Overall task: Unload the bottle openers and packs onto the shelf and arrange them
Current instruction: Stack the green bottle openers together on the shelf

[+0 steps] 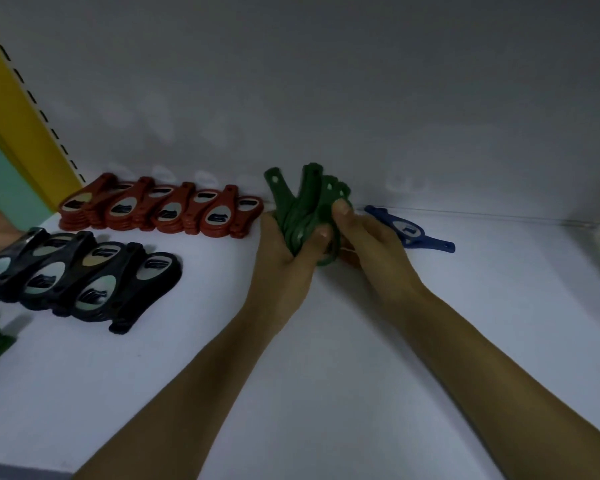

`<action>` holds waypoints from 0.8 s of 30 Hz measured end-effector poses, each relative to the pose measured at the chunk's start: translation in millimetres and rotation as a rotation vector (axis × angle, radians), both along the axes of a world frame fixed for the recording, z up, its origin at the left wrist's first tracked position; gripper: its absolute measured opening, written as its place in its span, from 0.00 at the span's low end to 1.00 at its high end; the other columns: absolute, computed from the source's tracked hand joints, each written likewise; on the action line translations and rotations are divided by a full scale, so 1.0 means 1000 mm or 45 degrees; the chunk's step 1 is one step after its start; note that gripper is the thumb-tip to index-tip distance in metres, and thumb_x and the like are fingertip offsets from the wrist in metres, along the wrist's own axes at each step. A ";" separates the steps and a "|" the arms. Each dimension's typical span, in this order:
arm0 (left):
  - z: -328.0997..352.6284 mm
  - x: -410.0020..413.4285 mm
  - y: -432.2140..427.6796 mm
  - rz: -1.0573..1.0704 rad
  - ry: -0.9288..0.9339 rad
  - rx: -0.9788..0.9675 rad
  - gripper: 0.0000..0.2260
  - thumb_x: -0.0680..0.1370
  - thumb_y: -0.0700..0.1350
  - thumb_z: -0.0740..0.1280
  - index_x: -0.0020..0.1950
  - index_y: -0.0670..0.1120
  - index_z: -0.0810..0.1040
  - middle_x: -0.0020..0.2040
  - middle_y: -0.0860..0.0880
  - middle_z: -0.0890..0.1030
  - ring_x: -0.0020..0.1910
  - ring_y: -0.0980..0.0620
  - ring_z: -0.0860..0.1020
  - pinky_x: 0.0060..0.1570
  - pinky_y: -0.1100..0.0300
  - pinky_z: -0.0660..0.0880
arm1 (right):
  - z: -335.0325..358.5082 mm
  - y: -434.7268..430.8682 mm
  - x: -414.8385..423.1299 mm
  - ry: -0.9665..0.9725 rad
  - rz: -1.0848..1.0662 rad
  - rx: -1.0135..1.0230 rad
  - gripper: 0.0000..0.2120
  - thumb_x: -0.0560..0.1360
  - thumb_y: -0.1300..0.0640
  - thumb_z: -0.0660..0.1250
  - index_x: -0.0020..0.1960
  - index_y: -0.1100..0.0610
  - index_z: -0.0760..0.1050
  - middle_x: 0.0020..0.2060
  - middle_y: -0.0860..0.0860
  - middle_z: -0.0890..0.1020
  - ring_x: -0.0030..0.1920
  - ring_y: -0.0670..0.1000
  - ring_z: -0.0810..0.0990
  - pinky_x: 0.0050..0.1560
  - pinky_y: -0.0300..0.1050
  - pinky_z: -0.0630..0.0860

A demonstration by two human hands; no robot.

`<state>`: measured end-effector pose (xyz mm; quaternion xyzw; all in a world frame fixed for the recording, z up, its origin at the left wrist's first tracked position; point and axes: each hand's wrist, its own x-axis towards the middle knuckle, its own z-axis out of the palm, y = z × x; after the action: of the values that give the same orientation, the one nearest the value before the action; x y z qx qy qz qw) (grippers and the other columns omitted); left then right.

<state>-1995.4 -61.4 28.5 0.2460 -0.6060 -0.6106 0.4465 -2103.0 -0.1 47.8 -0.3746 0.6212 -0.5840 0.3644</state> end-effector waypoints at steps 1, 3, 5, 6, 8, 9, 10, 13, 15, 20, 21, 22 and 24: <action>-0.002 -0.001 0.002 -0.044 -0.075 -0.050 0.16 0.76 0.41 0.69 0.59 0.51 0.67 0.53 0.50 0.79 0.51 0.56 0.80 0.50 0.56 0.79 | -0.001 0.000 0.001 -0.032 0.081 -0.014 0.26 0.66 0.35 0.68 0.56 0.52 0.77 0.50 0.47 0.84 0.52 0.44 0.82 0.56 0.42 0.77; -0.006 -0.004 0.005 -0.072 -0.273 -0.244 0.12 0.77 0.42 0.67 0.56 0.52 0.68 0.50 0.51 0.80 0.49 0.55 0.81 0.47 0.54 0.80 | -0.001 0.001 0.003 -0.071 0.047 -0.067 0.27 0.64 0.38 0.72 0.58 0.50 0.75 0.52 0.47 0.83 0.52 0.44 0.82 0.54 0.41 0.78; -0.010 -0.008 0.004 -0.046 -0.429 -0.448 0.10 0.77 0.42 0.66 0.57 0.47 0.72 0.52 0.46 0.78 0.52 0.49 0.78 0.51 0.51 0.78 | -0.002 0.000 0.001 -0.052 -0.109 -0.147 0.20 0.69 0.48 0.73 0.59 0.52 0.75 0.51 0.47 0.83 0.51 0.42 0.82 0.51 0.37 0.78; -0.012 -0.010 0.002 -0.007 -0.524 -0.554 0.10 0.77 0.42 0.66 0.58 0.43 0.73 0.53 0.44 0.77 0.53 0.46 0.76 0.53 0.50 0.76 | -0.003 0.000 0.000 -0.036 -0.150 -0.198 0.16 0.72 0.53 0.72 0.59 0.53 0.76 0.51 0.48 0.83 0.51 0.43 0.82 0.52 0.37 0.78; -0.013 -0.012 0.001 0.049 -0.699 -0.696 0.13 0.76 0.41 0.65 0.60 0.40 0.73 0.55 0.42 0.74 0.56 0.45 0.73 0.55 0.50 0.73 | -0.003 0.001 0.003 0.088 -0.147 -0.276 0.12 0.75 0.59 0.70 0.57 0.52 0.77 0.51 0.48 0.82 0.53 0.44 0.81 0.55 0.37 0.77; -0.014 -0.013 0.001 0.045 -0.739 -0.715 0.16 0.75 0.40 0.65 0.62 0.40 0.72 0.57 0.42 0.74 0.58 0.44 0.72 0.57 0.50 0.73 | -0.004 0.001 0.006 0.209 -0.132 -0.296 0.12 0.75 0.59 0.70 0.57 0.52 0.77 0.50 0.47 0.82 0.52 0.43 0.80 0.55 0.36 0.76; -0.014 -0.012 0.003 0.056 -0.770 -0.730 0.18 0.75 0.39 0.66 0.65 0.39 0.71 0.60 0.40 0.74 0.60 0.43 0.72 0.60 0.50 0.71 | -0.004 0.000 0.010 0.323 -0.111 -0.313 0.12 0.74 0.58 0.70 0.57 0.52 0.77 0.50 0.44 0.82 0.52 0.41 0.80 0.55 0.35 0.76; -0.016 -0.006 0.008 0.152 -0.846 -0.785 0.22 0.74 0.38 0.68 0.67 0.37 0.69 0.66 0.39 0.73 0.66 0.43 0.70 0.65 0.53 0.66 | -0.007 -0.002 0.016 0.429 -0.097 -0.297 0.17 0.71 0.54 0.74 0.58 0.49 0.76 0.48 0.37 0.79 0.52 0.36 0.78 0.54 0.30 0.74; -0.017 -0.007 0.008 0.134 -0.915 -0.830 0.22 0.74 0.39 0.68 0.67 0.36 0.69 0.66 0.39 0.73 0.65 0.42 0.70 0.65 0.52 0.67 | -0.008 -0.004 0.013 0.350 -0.073 -0.216 0.19 0.70 0.51 0.74 0.60 0.49 0.76 0.49 0.37 0.79 0.52 0.36 0.78 0.55 0.31 0.74; -0.020 -0.021 0.005 0.216 -1.084 -1.030 0.24 0.76 0.45 0.64 0.71 0.41 0.65 0.64 0.42 0.72 0.62 0.45 0.71 0.62 0.53 0.68 | -0.005 -0.002 0.011 0.156 -0.101 -0.244 0.10 0.76 0.57 0.68 0.56 0.56 0.81 0.51 0.51 0.84 0.54 0.47 0.81 0.62 0.50 0.76; -0.020 -0.019 0.006 0.263 -1.087 -1.084 0.25 0.75 0.45 0.64 0.71 0.40 0.65 0.64 0.41 0.73 0.61 0.44 0.71 0.60 0.53 0.68 | -0.006 -0.002 0.012 0.119 -0.106 -0.260 0.10 0.77 0.58 0.67 0.58 0.55 0.80 0.52 0.50 0.84 0.55 0.46 0.81 0.63 0.48 0.75; -0.020 -0.018 0.008 0.297 -1.094 -1.123 0.25 0.75 0.45 0.64 0.70 0.39 0.65 0.63 0.41 0.73 0.60 0.44 0.72 0.58 0.53 0.69 | -0.006 -0.002 0.012 0.081 -0.090 -0.262 0.12 0.77 0.58 0.66 0.60 0.52 0.79 0.54 0.48 0.83 0.56 0.43 0.80 0.63 0.44 0.74; -0.018 -0.014 0.014 0.347 -1.157 -1.175 0.25 0.76 0.47 0.62 0.70 0.39 0.65 0.63 0.41 0.73 0.60 0.44 0.72 0.57 0.54 0.69 | -0.006 -0.002 0.014 -0.012 -0.033 -0.238 0.15 0.77 0.58 0.66 0.61 0.45 0.77 0.55 0.43 0.81 0.56 0.39 0.79 0.63 0.38 0.74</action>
<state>-2009.5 -47.2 10.4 0.3371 -0.8969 -0.0617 0.2793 -2088.9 -2.5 41.6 -0.3962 0.5670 -0.6457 0.3234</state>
